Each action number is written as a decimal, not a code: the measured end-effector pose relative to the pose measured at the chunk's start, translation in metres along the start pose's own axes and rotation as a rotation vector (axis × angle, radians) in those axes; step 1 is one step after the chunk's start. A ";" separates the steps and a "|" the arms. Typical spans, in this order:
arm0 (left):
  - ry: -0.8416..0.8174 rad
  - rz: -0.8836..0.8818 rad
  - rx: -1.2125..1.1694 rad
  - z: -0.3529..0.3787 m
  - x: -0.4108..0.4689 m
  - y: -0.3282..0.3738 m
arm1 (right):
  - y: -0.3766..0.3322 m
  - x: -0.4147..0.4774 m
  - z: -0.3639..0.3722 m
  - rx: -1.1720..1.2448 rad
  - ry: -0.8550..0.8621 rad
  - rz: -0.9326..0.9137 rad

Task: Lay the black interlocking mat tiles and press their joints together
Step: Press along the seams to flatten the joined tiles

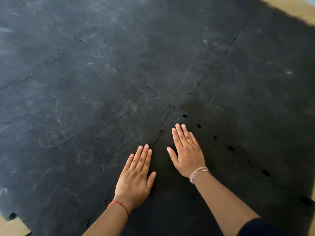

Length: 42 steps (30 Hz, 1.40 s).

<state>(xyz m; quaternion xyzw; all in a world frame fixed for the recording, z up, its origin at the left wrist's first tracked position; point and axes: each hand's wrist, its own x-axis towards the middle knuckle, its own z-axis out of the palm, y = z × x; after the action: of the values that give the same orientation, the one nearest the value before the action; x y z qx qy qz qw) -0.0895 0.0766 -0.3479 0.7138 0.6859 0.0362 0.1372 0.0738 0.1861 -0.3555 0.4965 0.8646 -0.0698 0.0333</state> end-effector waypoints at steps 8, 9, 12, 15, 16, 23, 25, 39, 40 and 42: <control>0.028 0.005 0.028 0.001 0.003 0.000 | 0.006 0.006 0.001 0.034 0.034 -0.017; 0.025 0.003 0.028 0.003 0.003 -0.001 | 0.007 0.006 0.002 0.024 0.046 -0.022; 0.043 0.000 0.070 0.008 0.005 -0.005 | 0.003 0.008 0.001 -0.013 0.047 0.011; 0.053 -0.019 0.053 0.011 -0.005 -0.003 | -0.013 -0.022 0.007 0.042 0.032 0.132; 0.058 -0.040 0.032 0.013 -0.018 0.000 | -0.020 -0.050 0.011 0.066 0.023 0.160; -0.021 -0.076 0.021 0.025 -0.119 0.009 | -0.046 -0.199 0.032 0.065 -0.019 0.273; -0.034 -0.082 0.016 0.023 -0.116 0.010 | -0.048 -0.196 0.031 0.060 -0.023 0.265; 0.065 0.157 0.015 0.006 0.017 0.007 | 0.010 -0.021 0.002 0.012 0.076 0.229; 0.091 0.155 0.008 0.005 0.039 0.012 | 0.012 -0.017 0.003 0.017 0.087 0.233; 0.132 0.158 0.024 -0.001 0.084 0.020 | 0.014 -0.014 0.004 0.043 0.139 0.239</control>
<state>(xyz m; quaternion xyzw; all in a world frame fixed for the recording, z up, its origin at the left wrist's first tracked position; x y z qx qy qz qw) -0.0654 0.1598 -0.3536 0.7631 0.6355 0.0856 0.0798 0.0931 0.1805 -0.3592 0.6004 0.7977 -0.0491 -0.0292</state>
